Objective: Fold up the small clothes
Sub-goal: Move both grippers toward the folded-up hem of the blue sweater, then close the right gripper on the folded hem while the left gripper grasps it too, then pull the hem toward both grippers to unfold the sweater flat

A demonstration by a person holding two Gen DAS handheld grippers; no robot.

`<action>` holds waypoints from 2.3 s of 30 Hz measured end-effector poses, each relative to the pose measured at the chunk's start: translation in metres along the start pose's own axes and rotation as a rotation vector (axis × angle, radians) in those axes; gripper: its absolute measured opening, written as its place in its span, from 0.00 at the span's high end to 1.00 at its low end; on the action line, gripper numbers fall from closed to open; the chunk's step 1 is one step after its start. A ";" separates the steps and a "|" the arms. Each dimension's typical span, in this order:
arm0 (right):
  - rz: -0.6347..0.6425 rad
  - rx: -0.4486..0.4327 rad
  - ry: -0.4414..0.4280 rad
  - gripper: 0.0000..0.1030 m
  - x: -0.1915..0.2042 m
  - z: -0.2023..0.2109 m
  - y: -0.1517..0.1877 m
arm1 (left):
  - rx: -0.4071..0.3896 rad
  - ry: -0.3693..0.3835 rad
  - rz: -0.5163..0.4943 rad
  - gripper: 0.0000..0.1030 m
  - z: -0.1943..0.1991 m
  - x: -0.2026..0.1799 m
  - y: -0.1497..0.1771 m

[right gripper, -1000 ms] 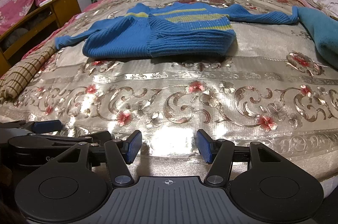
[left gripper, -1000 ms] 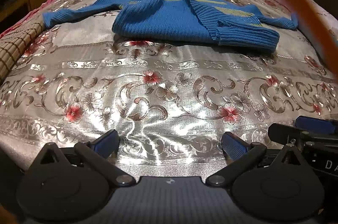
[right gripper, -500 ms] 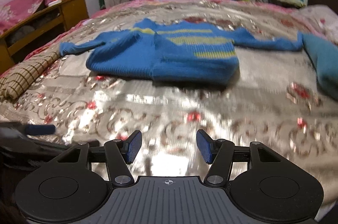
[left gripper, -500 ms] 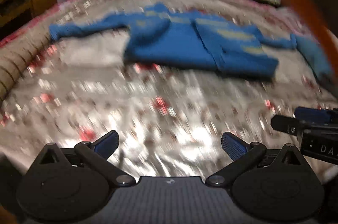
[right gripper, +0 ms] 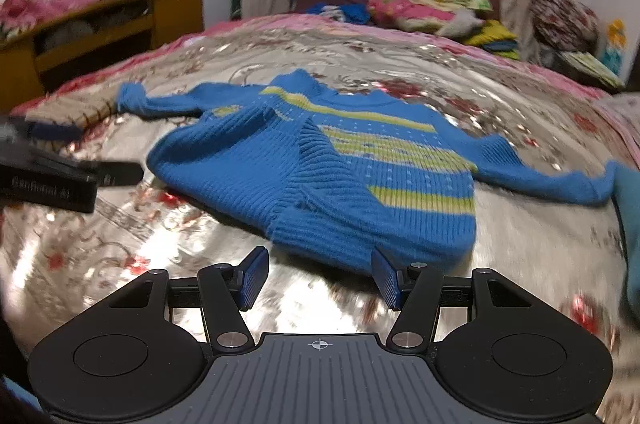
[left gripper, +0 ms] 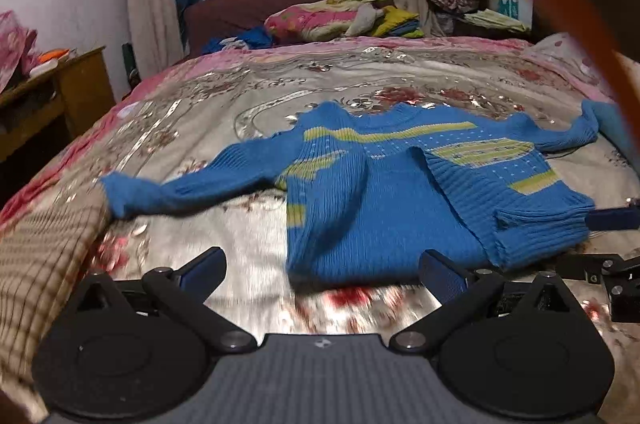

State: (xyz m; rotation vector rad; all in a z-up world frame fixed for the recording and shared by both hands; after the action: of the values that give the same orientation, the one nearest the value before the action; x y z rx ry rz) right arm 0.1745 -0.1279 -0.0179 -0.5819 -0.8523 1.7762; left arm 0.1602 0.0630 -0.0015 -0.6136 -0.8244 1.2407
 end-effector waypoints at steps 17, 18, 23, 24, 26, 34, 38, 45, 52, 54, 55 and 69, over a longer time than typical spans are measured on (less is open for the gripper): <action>0.147 0.107 -0.075 0.92 -0.008 -0.048 -0.018 | 0.072 0.141 -0.013 0.53 -0.074 0.009 -0.024; 0.136 0.110 -0.080 0.93 -0.010 -0.047 -0.019 | 0.085 0.146 -0.008 0.61 -0.078 0.009 -0.023; 0.079 0.097 -0.118 0.96 -0.015 -0.030 -0.025 | 0.113 0.198 0.061 0.83 -0.082 0.013 -0.019; 0.069 0.095 -0.126 0.96 -0.015 -0.026 -0.026 | 0.107 0.211 0.067 0.84 -0.080 0.014 -0.020; 0.052 0.094 -0.143 0.96 -0.015 -0.017 -0.027 | 0.091 0.240 0.077 0.85 -0.071 0.014 -0.020; -0.005 0.083 -0.204 0.98 -0.026 0.037 -0.019 | 0.048 0.322 0.114 0.85 -0.013 0.026 -0.002; -0.017 0.100 -0.203 1.00 -0.040 0.058 0.000 | 0.056 0.330 0.105 0.86 0.014 0.029 0.023; -0.034 0.188 -0.144 1.00 -0.055 0.066 0.038 | 0.115 0.315 0.067 0.87 0.044 0.028 0.059; -0.219 0.190 -0.163 0.91 -0.047 0.046 0.037 | 0.075 0.290 0.145 0.79 0.038 0.039 0.041; -0.316 0.193 -0.192 0.81 -0.046 0.036 0.033 | 0.067 0.276 0.143 0.71 0.031 0.040 0.038; -0.365 0.193 -0.209 0.71 -0.046 0.030 0.031 | 0.066 0.270 0.143 0.66 0.027 0.040 0.036; -0.693 0.277 -0.244 0.51 -0.047 -0.027 0.028 | 0.106 0.233 0.196 0.49 -0.037 0.037 0.034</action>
State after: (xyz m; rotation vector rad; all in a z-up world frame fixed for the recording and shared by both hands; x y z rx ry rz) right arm 0.1942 -0.1705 -0.0571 0.1187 -0.8221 1.2960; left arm 0.1749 0.1079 -0.0424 -0.7500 -0.5099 1.3506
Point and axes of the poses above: each gripper's, at about its wrist camera, not at the fingertips, and z roughly against the way its jaws point, x to its left, y to its underside, the point moved 7 cm from there along -z, roughly the way its jaws point, and after that the axes turned 9 degrees about -z, right-handed, at the moved point
